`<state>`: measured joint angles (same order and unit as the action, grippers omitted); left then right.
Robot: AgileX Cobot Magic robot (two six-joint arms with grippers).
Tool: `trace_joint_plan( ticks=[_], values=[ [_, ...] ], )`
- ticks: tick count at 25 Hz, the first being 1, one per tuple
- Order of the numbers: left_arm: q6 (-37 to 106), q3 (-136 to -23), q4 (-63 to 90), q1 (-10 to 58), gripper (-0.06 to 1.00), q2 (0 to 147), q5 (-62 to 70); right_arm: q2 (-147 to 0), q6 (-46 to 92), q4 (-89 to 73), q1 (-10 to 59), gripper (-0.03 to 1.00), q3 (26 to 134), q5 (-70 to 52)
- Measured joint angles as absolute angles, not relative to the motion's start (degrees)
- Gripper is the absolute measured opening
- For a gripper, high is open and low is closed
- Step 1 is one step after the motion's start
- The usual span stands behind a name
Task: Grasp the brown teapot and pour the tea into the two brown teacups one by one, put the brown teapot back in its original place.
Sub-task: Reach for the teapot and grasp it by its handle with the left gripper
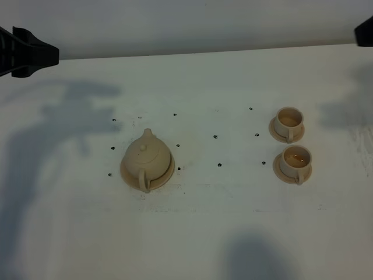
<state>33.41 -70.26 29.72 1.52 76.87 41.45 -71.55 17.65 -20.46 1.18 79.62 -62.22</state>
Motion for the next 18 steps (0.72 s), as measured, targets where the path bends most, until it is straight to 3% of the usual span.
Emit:
trace_joint_plan(
  ticks=[18],
  values=[
    [33.3,-70.3,29.7,1.5,0.42,75.8,43.6,-28.8,10.7,-11.7,1.2,0.50,51.7,-65.5]
  ],
)
